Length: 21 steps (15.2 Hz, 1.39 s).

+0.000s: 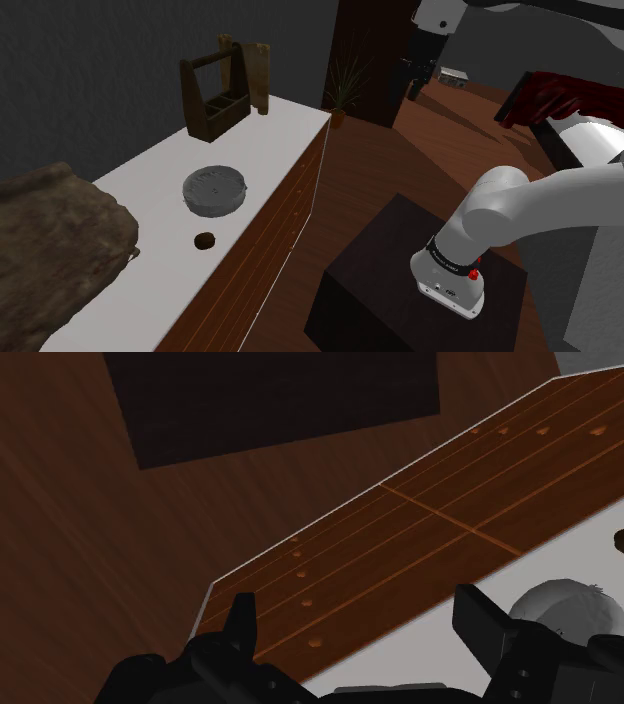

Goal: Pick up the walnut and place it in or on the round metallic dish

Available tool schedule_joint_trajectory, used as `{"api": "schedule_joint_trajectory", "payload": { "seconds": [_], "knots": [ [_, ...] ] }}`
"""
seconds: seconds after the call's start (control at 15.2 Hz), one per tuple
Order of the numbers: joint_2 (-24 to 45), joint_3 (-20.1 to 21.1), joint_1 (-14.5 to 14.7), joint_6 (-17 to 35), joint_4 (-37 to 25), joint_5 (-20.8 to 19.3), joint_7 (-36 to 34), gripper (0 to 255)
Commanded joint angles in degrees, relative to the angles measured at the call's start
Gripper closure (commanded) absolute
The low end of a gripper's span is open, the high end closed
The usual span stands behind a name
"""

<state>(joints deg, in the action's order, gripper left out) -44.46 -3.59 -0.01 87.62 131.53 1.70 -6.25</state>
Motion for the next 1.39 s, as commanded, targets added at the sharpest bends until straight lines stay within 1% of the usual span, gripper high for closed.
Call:
{"api": "schedule_joint_trajectory", "payload": {
  "seconds": [0.0, 0.33, 0.66, 0.99, 1.32],
  "knots": [
    [0.00, 0.00, 0.00, 0.00, 0.00, 0.00, 0.00, 0],
    [2.09, 5.50, 1.73, 5.93, 3.55, 3.67, -6.07, 0],
    [6.20, 11.05, 3.49, 12.28, 5.30, 6.93, -11.94, 0],
    [12.23, 16.62, 4.94, 18.79, 5.16, 9.33, -17.75, 0],
    [19.99, 22.08, 5.87, 25.15, 3.13, 10.21, -23.81, 0]
  ]
}}
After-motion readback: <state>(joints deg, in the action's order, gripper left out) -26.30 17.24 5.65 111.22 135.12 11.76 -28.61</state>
